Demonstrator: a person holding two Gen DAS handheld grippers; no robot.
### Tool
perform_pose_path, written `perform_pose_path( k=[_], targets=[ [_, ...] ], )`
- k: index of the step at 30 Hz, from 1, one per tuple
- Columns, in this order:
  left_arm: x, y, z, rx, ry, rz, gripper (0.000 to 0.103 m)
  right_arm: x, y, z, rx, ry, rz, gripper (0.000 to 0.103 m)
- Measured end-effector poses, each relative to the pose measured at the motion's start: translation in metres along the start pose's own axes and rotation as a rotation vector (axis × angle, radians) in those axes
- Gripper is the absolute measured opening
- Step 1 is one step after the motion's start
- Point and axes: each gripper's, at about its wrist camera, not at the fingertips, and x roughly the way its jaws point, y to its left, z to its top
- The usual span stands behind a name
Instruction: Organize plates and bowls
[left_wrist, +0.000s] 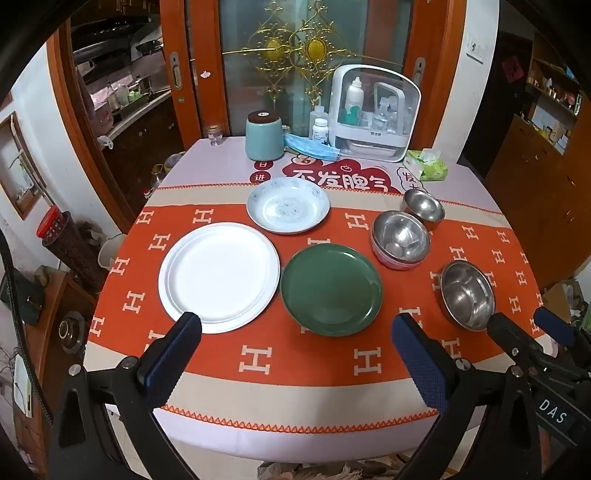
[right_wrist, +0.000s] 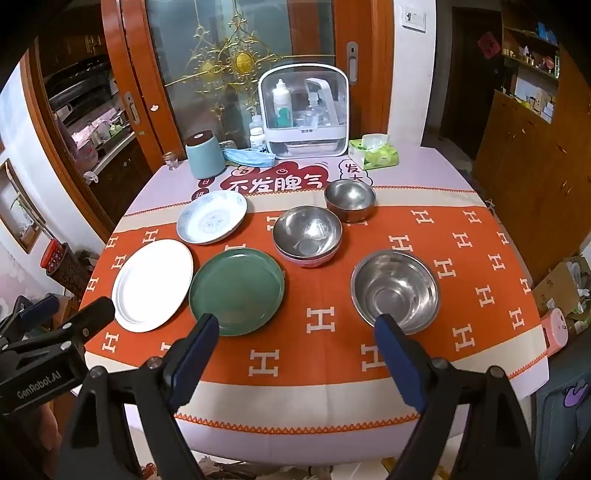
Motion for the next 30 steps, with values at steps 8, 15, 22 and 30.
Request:
perform_pose_path(
  k=[8,15,22,30],
  targets=[
    [-0.003,0.005,-0.004,-0.013,-0.013,-0.043,0.102,0.000,0.003,-0.002,0.003,0.006,0.015,0.087],
    [-0.001,0.007,0.000,-0.020,-0.007,-0.048,0.102,0.000,-0.007,-0.001,0.009,0.007,0.021,0.087],
    [0.001,0.009,0.001,-0.026,0.000,-0.046,0.102,0.004,0.008,-0.003,0.006,0.006,0.010,0.087],
    [0.003,0.014,0.001,-0.026,-0.004,-0.061,0.102,0.006,0.009,-0.002,0.006,0.009,0.010,0.087]
  ],
)
